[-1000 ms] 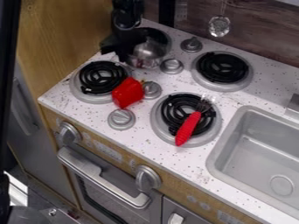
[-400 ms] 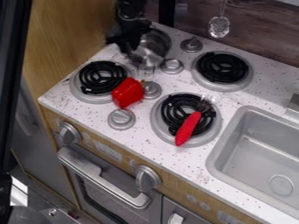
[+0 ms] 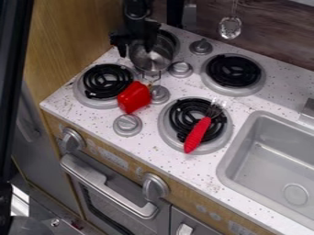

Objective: Move the silver pot to the upper left side burner

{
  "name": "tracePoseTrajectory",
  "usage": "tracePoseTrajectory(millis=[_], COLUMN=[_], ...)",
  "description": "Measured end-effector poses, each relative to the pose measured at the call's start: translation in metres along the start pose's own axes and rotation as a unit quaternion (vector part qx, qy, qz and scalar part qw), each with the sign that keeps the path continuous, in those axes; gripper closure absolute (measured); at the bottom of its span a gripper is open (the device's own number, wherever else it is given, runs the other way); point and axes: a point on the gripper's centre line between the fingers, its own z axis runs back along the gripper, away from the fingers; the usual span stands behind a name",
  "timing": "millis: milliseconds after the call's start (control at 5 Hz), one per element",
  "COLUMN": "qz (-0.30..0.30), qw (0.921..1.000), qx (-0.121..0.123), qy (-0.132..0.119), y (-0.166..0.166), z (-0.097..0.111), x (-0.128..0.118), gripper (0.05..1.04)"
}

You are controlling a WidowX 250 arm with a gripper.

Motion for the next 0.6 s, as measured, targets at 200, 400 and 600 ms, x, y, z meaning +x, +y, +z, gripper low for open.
tracePoseTrajectory(millis=[200,400,600], qz=[-0.033,-0.089,-0.131], qw=[0.9988,0.9928,0.9872], qx=[-0.014,-0.042,-0.034], qy=[0.034,0.068,0.085], y=[-0.006,-0.009,-0.007], z=[0.011,0.012,0.016], x=[-0.005,-0.014,-0.018], gripper=[0.085,0.085,0.086])
